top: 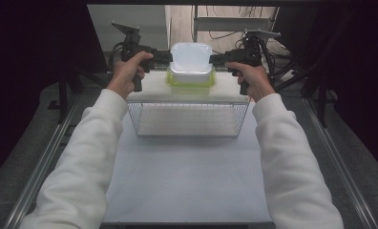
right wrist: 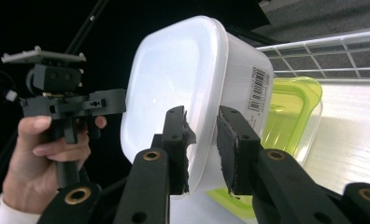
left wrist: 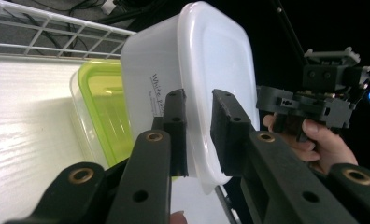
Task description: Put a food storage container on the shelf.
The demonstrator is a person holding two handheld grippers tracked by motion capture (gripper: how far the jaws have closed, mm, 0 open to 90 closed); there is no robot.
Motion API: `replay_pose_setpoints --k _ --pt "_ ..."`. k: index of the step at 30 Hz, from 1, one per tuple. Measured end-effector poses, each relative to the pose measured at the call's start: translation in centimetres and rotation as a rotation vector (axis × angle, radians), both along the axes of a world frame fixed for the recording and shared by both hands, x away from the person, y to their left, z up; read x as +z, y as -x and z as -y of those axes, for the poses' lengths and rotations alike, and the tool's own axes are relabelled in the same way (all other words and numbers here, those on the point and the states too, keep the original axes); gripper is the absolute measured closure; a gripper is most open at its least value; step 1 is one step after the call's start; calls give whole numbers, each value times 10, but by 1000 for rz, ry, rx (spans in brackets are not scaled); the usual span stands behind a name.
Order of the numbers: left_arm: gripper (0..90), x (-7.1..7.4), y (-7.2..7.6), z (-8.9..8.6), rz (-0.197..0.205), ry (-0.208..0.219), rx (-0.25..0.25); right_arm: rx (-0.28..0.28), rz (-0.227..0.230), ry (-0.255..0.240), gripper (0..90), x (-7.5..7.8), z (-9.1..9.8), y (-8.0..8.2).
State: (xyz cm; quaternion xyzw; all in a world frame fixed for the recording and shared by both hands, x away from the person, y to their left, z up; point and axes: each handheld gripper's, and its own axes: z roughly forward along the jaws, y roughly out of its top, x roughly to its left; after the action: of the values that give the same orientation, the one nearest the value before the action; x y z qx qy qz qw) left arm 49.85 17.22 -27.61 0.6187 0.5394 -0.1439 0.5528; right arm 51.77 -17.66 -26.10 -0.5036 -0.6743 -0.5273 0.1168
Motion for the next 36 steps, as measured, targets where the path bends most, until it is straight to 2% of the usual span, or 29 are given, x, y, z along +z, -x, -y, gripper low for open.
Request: replay_pose_setpoints --k 7,11,15,19,22,26,29,32,34,36 --pt "715 -6 -5 2 -11 14 6 -18 -46 -29 678 -7 0 -7" --pt "684 -8 -5 2 11 8 1 -19 -52 -45 670 -9 1 -9" --pt "520 -5 -2 4 60 -7 10 -30 -14 -56 530 -7 0 -6" --pt "396 -1 6 4 111 -76 12 -36 37 -34 447 -1 2 0" --pt "360 2 16 2 152 -90 28 -43 84 -1 412 3 5 7" --pt "339 6 35 -2 208 -127 14 -25 150 14 390 6 13 20" --pt "323 7 52 -6 241 -153 14 -12 196 35 372 8 19 32" --pt "316 7 73 -7 284 -220 19 0 231 51 359 8 25 46" --pt "310 4 86 -8 301 -235 19 15 252 49 348 5 30 57" --pt "307 -2 100 -8 315 -251 7 27 273 68 340 0 34 69"
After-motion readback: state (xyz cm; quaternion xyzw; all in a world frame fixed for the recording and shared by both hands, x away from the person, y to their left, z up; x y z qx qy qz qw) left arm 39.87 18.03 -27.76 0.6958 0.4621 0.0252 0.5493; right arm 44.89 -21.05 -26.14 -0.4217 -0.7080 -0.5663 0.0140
